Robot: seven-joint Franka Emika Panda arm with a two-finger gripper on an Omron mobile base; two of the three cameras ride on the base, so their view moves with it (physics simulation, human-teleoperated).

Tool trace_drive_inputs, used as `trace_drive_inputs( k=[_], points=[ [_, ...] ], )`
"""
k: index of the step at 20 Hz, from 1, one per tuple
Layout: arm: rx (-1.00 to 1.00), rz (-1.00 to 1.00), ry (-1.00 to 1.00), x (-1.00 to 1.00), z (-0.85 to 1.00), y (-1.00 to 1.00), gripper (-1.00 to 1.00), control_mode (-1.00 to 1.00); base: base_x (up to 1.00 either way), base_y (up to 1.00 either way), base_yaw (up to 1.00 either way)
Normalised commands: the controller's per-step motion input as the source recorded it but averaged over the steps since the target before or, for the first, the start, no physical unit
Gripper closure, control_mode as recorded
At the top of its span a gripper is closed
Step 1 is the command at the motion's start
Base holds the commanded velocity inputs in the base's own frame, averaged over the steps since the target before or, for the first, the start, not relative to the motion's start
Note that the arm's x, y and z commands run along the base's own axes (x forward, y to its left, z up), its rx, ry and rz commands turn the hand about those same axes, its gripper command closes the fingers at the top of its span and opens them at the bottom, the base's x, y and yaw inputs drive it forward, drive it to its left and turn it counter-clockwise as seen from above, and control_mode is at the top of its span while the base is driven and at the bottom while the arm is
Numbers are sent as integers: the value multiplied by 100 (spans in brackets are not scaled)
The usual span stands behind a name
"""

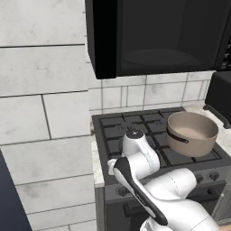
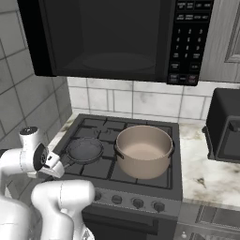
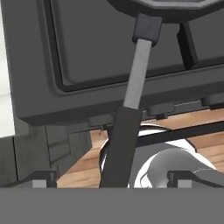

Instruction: Move the pot and pan from the stove into the sink.

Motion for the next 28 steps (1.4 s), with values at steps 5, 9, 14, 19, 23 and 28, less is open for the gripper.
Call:
trace_drive_inputs(
  k=[5, 9, 14, 19, 23, 28],
  points=[
    [2, 0, -10, -6, -31, -9, -100, -100, 0, 0, 0],
    [1, 0, -2, 0, -3, -3, -100, -100, 0, 0, 0],
    [19, 0, -17, -22, -3, -49, -100, -100, 0, 0, 0],
    [20, 1, -16, -22, -3, -51, -100, -100, 0, 0, 0],
    [7, 1, -4, -5, 0, -16, -100, -100, 0, 0, 0],
    [0, 0, -2, -2, -21, -1, -100, -100, 0, 0, 0]
  ],
)
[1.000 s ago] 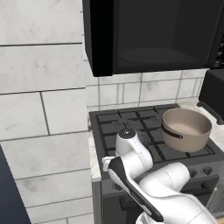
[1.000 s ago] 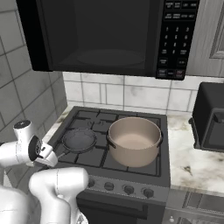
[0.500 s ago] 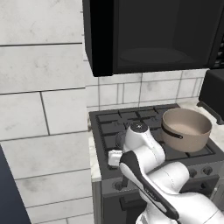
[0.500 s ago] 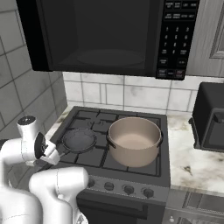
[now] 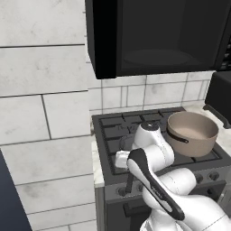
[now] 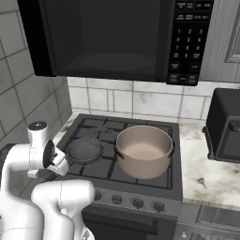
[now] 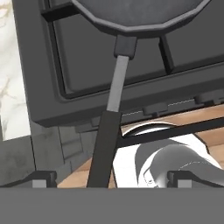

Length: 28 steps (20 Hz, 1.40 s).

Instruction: Move the pot and pan from the stove into the sink.

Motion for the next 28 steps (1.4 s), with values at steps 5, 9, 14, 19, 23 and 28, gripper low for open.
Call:
trace_drive_inputs(
  k=[5, 9, 14, 19, 23, 28],
  points=[
    [2, 0, -6, -9, -43, -6, -100, -100, 0, 0, 0],
    [4, 0, -7, -8, -50, -11, -100, -100, 0, 0, 0],
    [5, 0, -10, -5, -49, -19, -100, -100, 0, 0, 0],
    [2, 0, -15, 11, -20, -45, -100, -100, 0, 0, 0],
    [0, 0, -13, 24, -14, -41, -100, -100, 0, 0, 0],
    [0, 0, -9, 5, -14, -19, -100, -100, 0, 0, 0]
  ],
)
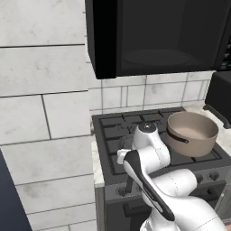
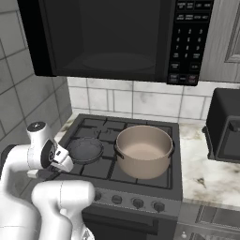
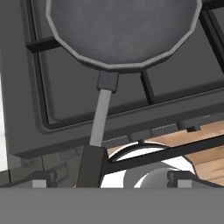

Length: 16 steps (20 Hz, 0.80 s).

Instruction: Move the pot and pan from the stove into the sink.

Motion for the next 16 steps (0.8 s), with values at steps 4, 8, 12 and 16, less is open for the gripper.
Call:
trace_drive_inputs(
  k=[4, 8, 12, 16],
  points=[
    [0, 0, -1, 0, -11, 0, -100, -100, 0, 0, 0],
    [0, 0, -9, 0, -46, -1, -100, -100, 0, 0, 0],
    [0, 0, -8, 0, -46, -3, -100, -100, 0, 0, 0],
    [1, 0, -10, -1, -66, -23, -100, -100, 0, 0, 0]
  ],
)
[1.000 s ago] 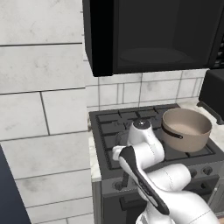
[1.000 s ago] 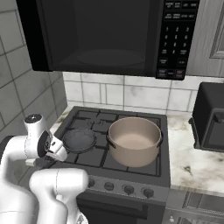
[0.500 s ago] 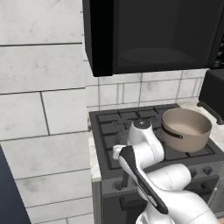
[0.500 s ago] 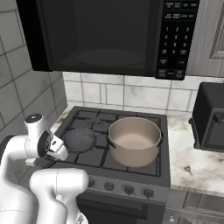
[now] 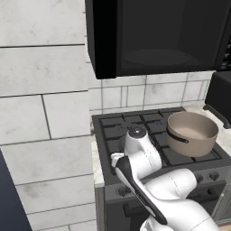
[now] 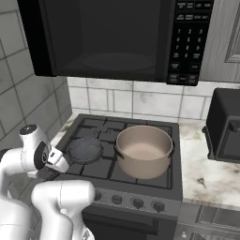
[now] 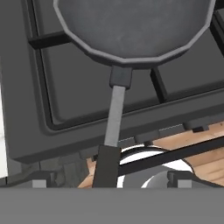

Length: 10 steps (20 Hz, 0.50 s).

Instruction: Move the pot and pan from the stove into the sink.

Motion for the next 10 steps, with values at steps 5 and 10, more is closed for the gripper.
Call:
trace_drive_inputs(
  k=[5, 10],
  points=[
    [4, 0, -11, -5, -82, -38, -100, -100, 0, 0, 0],
    [8, 0, -11, -3, -82, -44, -100, -100, 0, 0, 0]
  ],
)
